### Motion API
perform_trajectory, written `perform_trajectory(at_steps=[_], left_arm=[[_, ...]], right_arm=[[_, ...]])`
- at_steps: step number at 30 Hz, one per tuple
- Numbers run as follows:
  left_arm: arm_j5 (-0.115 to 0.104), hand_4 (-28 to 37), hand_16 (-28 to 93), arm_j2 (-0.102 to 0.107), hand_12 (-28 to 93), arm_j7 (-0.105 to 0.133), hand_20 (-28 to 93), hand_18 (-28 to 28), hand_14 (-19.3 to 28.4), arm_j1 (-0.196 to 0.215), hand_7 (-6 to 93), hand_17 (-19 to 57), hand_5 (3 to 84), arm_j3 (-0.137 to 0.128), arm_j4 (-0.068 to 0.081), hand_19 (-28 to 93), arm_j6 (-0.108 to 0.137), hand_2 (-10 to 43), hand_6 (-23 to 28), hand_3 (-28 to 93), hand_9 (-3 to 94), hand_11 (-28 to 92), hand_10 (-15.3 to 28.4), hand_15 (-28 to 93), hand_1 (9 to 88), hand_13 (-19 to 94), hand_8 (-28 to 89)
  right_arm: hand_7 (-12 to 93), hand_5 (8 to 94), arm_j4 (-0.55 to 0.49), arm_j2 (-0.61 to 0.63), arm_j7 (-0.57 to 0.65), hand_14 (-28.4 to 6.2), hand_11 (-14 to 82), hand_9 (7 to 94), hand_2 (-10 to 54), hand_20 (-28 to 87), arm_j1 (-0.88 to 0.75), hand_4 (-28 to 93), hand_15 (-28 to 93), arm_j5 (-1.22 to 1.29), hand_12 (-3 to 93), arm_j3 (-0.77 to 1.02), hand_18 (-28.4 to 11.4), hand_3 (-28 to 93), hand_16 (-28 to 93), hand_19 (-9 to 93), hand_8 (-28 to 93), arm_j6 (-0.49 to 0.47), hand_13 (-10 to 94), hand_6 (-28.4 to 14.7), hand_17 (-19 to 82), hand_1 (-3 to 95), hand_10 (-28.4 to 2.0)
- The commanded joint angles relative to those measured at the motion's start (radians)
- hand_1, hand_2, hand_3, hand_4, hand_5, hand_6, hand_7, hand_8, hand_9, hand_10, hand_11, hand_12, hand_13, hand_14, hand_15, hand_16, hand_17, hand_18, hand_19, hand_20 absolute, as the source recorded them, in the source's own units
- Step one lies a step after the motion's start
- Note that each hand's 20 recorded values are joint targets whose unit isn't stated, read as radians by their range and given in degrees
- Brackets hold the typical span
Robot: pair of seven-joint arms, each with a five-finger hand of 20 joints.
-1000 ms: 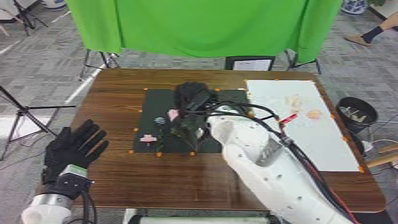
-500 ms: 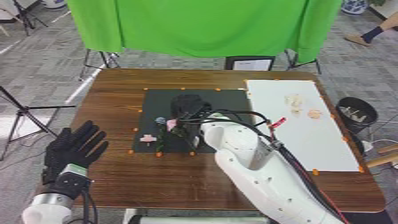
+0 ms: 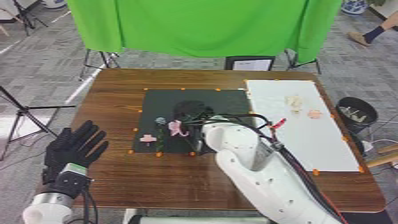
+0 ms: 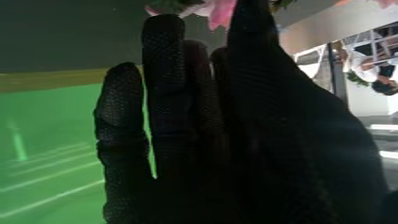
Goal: Arrange flowers
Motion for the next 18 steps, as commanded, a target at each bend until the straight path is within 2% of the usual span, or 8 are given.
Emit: perform_trajectory(at_steps=[1, 2, 4, 6, 8, 10, 13, 18], left_arm=[[-0.008, -28.3, -8, -0.01, 11, 0.008, 12, 16.8, 16.3, 0.012, 15.2, -7.3, 46.3, -0.004, -0.001, 43, -0.005, 16.9, 9.9, 73, 38.1, 22, 14.9, 41, 27.3, 26, -8], [-0.007, -28.3, -8, -0.013, 11, 0.0, 12, 16.8, 16.3, 0.009, 15.2, -7.3, 46.3, -0.005, 0.002, 43, -0.01, 16.8, 9.9, 73, 38.0, 22, 14.9, 41, 27.3, 26, -8], [-0.005, -28.3, -8, -0.012, 11, 0.001, 12, 16.8, 16.3, 0.022, 15.2, -7.3, 46.2, -0.012, -0.002, 43, -0.019, 16.7, 9.9, 73, 37.8, 21, 14.9, 41, 27.2, 26, -8], [-0.001, -28.3, -8, -0.015, 11, 0.019, 12, 16.8, 16.4, 0.033, 15.2, -7.4, 45.9, -0.016, -0.005, 43, -0.021, 16.6, 9.8, 72, 37.4, 21, 15.0, 41, 27.1, 26, -8], [-0.008, -28.3, -8, -0.013, 11, 0.053, 12, 16.8, 16.3, 0.03, 15.2, -7.4, 45.7, -0.006, -0.01, 42, 0.008, 16.7, 9.7, 72, 37.3, 21, 15.0, 40, 26.9, 26, -8], [-0.015, -28.3, -8, -0.007, 11, 0.067, 12, 16.9, 16.3, 0.036, 15.3, -7.4, 45.8, -0.01, -0.01, 42, 0.002, 16.8, 9.7, 72, 37.5, 21, 15.0, 40, 27.1, 26, -8], [-0.019, -28.3, -8, -0.003, 11, 0.074, 12, 16.9, 16.2, 0.045, 15.4, -7.4, 46.1, -0.014, -0.013, 42, 0.006, 16.9, 9.8, 72, 37.8, 22, 15.2, 41, 27.0, 26, -8], [-0.029, -28.3, -8, 0.0, 11, 0.095, 12, 16.9, 16.3, 0.046, 15.5, -7.4, 46.3, -0.009, -0.012, 42, 0.004, 16.8, 9.8, 73, 38.1, 22, 15.3, 41, 26.5, 27, -8]], right_arm=[[17, 46.1, -0.124, 0.019, 0.244, -9.5, 11.7, 53.2, -9.5, 39, 0.014, -28, 44, 0.226, 15.1, 0.164, -20.8, 80, 24, 76, -13, 0.006, 59, -0.9, 30, 46.1, -13.1], [16, 45.8, -0.121, 0.034, 0.283, -10.1, 11.4, 52.7, -9.5, 39, 0.024, -28, 45, 0.248, 15.1, 0.193, -21.0, 80, 24, 76, -13, 0.006, 59, -1.3, 29, 45.4, -13.4], [15, 45.2, -0.093, 0.074, 0.312, -11.4, 10.8, 51.5, -9.5, 38, 0.039, -28, 46, 0.242, 15.3, 0.235, -21.3, 80, 22, 77, -12, 0.042, 58, -2.3, 29, 44.7, -14.2], [14, 44.7, -0.066, 0.125, 0.342, -12.3, 10.1, 49.4, -9.5, 38, 0.055, -28, 47, 0.272, 15.3, 0.276, -21.8, 79, 22, 77, -12, 0.034, 56, -3.2, 29, 43.5, -15.5], [13, 44.0, -0.03, 0.187, 0.384, -13.1, 9.4, 46.8, -9.5, 38, 0.073, -28, 48, 0.292, 15.2, 0.295, -22.2, 79, 21, 77, -11, 0.051, 53, -4.1, 28, 42.4, -16.2], [12, 43.5, 0.017, 0.239, 0.413, -14.2, 8.9, 44.8, -9.5, 37, 0.094, -28, 48, 0.295, 15.2, 0.307, -22.5, 78, 20, 77, -11, 0.055, 51, -5.0, 28, 41.1, -17.0], [11, 42.5, 0.059, 0.294, 0.448, -15.2, 8.4, 42.2, -9.5, 36, 0.112, -28, 49, 0.322, 15.1, 0.325, -22.8, 78, 19, 77, -10, 0.047, 49, -6.0, 27, 40.2, -18.3], [11, 42.2, 0.092, 0.34, 0.476, -15.5, 9.1, 41.2, -9.5, 35, 0.127, -28, 49, 0.316, 14.8, 0.304, -23.1, 78, 17, 77, -10, 0.0, 48, -6.1, 27, 40.2, -18.0]])
